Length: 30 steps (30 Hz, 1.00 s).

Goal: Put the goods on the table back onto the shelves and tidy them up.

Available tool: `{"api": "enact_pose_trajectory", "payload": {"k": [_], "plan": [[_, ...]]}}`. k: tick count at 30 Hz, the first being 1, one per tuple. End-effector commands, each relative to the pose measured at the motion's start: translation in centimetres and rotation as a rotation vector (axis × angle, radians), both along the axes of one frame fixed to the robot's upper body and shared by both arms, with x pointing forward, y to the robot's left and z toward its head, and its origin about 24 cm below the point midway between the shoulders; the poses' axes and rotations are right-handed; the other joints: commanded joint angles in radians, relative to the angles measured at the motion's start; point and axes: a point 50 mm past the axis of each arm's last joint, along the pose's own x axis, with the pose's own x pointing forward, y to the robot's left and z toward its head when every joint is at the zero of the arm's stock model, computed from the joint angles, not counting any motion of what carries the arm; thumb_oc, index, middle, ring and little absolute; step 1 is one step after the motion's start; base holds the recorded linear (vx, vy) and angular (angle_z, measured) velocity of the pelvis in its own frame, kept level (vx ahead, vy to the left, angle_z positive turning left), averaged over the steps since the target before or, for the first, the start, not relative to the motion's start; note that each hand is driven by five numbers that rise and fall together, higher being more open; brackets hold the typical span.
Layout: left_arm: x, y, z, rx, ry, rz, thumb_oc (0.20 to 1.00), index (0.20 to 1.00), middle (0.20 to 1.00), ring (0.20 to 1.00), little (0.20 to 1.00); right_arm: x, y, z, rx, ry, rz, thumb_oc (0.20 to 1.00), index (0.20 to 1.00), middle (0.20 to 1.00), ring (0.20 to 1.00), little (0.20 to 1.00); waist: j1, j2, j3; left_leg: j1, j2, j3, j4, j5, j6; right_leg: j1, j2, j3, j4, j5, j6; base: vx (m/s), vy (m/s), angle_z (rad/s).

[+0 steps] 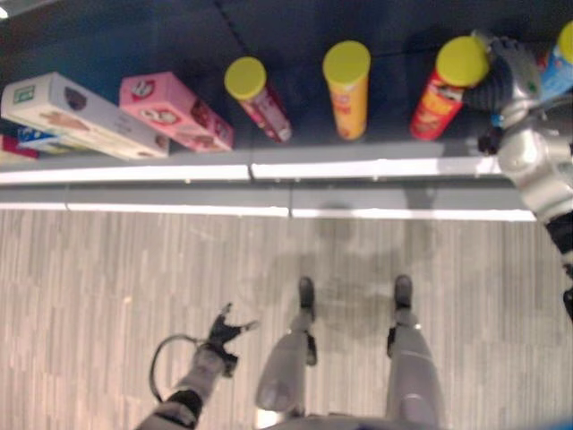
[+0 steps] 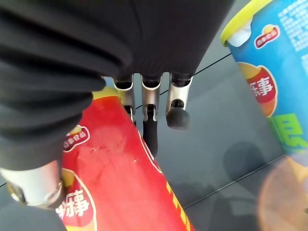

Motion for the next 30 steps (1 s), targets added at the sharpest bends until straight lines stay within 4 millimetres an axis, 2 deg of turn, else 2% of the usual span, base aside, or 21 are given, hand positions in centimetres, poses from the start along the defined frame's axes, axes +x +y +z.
{"api": "enact_pose_trajectory", "payload": {"k": [1,7,8,9,20,25,26,27,28,29,30], "plan": [[1.1,0.9,0.7,0.038,-0.021,0.015,1.0,1.0,1.0,1.0,1.0,0.1,0.5,2.5,0.006,-0.076,-0.001,0.2,0.2,0.2,0.2,0.2,0.007,-0.027,-0.025,0.054,0.013,0.013,0.04,-0.104,-0.063,-0.091,0.031,0.078,0.018,-0.064,0.05,0.0,0.0,0.0],[1.2,0.9,0.7,0.04,-0.024,0.015,1.0,1.0,1.0,1.0,1.0,0.2,0.5,2.2,0.008,-0.067,0.0,0.2,0.2,0.2,0.2,0.2,0.006,-0.03,-0.023,0.053,0.012,0.012,0.042,-0.104,-0.064,-0.093,0.031,0.079,0.02,-0.062,0.05,0.0,-0.001,0.01],[1.2,0.8,0.7,0.038,-0.024,0.015,1.0,1.0,1.0,1.0,1.0,0.2,0.5,2.2,0.011,-0.068,-0.002,0.529,0.529,0.529,0.529,0.529,0.006,-0.03,-0.023,0.052,0.012,0.012,0.042,-0.105,-0.064,-0.093,0.031,0.078,0.02,-0.063,0.05,0.0,0.0,0.0],[1.2,0.8,0.7,0.038,-0.025,0.016,1.0,1.0,1.0,1.0,1.0,0.2,0.5,2.2,0.01,-0.07,-0.003,1.0,1.0,1.0,1.0,1.0,0.007,-0.03,-0.023,0.053,0.012,0.013,0.042,-0.105,-0.064,-0.092,0.031,0.079,0.02,-0.063,0.05,0.0,0.0,0.0],[1.4,0.6,0.7,0.036,-0.023,0.017,1.0,1.0,1.0,1.0,1.0,-0.3,0.1,2.4,0.013,-0.122,-0.02,1.0,1.0,1.0,1.0,1.0,0.001,-0.034,-0.035,0.064,0.014,0.018,0.049,-0.114,-0.061,-0.081,0.032,0.079,0.019,-0.066,0.051,0.0,0.0,0.0],[2.0,0.7,1.1,0.035,-0.04,0.037,1.0,1.0,1.0,1.0,1.0,-2.3,0.5,3.2,0.013,-0.252,0.024,1.0,1.0,1.0,1.0,1.0,-0.014,-0.044,-0.051,0.082,0.015,0.021,0.054,-0.128,-0.059,-0.061,0.031,0.081,0.011,-0.069,0.054,0.01,0.013,0.0],[2.0,0.7,1.0,0.033,-0.037,0.054,1.0,1.0,1.0,1.0,1.0,-3.6,0.5,2.8,0.022,-0.294,0.052,1.0,1.0,1.0,1.0,1.0,-0.024,-0.049,-0.058,0.09,0.016,0.021,0.055,-0.132,-0.058,-0.045,0.028,0.08,0.005,-0.071,0.055,0.0,0.0,0.0],[1.9,0.8,1.0,0.036,-0.036,0.051,1.0,1.0,1.0,1.0,1.0,-3.7,0.3,2.7,0.025,-0.292,0.048,1.0,1.0,1.0,1.0,1.0,-0.021,-0.051,-0.059,0.091,0.016,0.02,0.055,-0.132,-0.058,-0.043,0.028,0.079,0.004,-0.071,0.055,0.03,0.027,0.04],[1.8,0.7,0.9,0.038,-0.026,0.055,1.0,1.0,1.0,1.0,1.0,-4.4,0.3,1.8,0.045,-0.295,0.072,1.0,1.0,1.0,1.0,1.0,-0.028,-0.054,-0.066,0.098,0.017,0.021,0.055,-0.137,-0.056,-0.032,0.027,0.079,-0.002,-0.072,0.056,0.03,0.027,0.05],[1.6,0.6,0.7,0.037,-0.015,0.062,1.0,1.0,1.0,1.0,1.0,-5.7,0.8,0.1,0.066,-0.279,0.131,1.0,1.0,1.0,1.0,1.0,-0.045,-0.063,-0.076,0.11,0.015,0.021,0.057,-0.147,-0.052,-0.013,0.023,0.081,-0.012,-0.068,0.057,0.03,0.028,0.01],[1.5,0.7,0.7,0.041,-0.013,0.057,1.0,1.0,1.0,1.0,1.0,-5.8,0.6,0.0,0.069,-0.276,0.126,1.0,1.0,1.0,1.0,1.0,-0.04,-0.065,-0.078,0.112,0.015,0.021,0.057,-0.148,-0.051,-0.01,0.023,0.081,-0.013,-0.067,0.057,0.02,0.036,0.0]]}}
